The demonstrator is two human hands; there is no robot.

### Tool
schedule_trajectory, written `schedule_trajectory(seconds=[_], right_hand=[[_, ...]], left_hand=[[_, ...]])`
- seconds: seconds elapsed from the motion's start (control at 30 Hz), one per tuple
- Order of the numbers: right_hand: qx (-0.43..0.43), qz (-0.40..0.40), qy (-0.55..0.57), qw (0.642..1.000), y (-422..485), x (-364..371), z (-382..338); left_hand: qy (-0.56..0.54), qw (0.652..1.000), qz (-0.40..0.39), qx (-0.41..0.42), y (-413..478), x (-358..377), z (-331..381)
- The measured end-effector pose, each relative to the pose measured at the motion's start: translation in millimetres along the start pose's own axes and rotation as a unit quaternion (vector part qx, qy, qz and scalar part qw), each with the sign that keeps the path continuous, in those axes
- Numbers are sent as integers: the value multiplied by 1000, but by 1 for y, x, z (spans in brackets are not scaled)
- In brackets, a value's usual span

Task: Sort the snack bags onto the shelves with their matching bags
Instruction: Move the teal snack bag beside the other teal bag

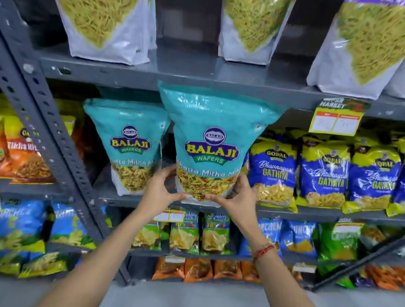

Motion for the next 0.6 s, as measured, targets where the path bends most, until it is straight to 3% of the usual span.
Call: schedule_trajectory(seconds=[0.23,0.6], right_hand=[[61,-41,-48,996,13,42,59],[117,-68,-56,989,54,63,91]], left_hand=[[-18,998,-9,-54,17,16,-72],[55,996,-1,-73,61,17,-105]])
Point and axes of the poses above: each hand's wrist, its own y-axis towards the middle knuckle, its own x-axis out of the palm, z = x × y, the point moved 10 cm from there along y, towards the middle knuckle, and after that the axes turned 12 degrees about -y, right-handed, at the moved point
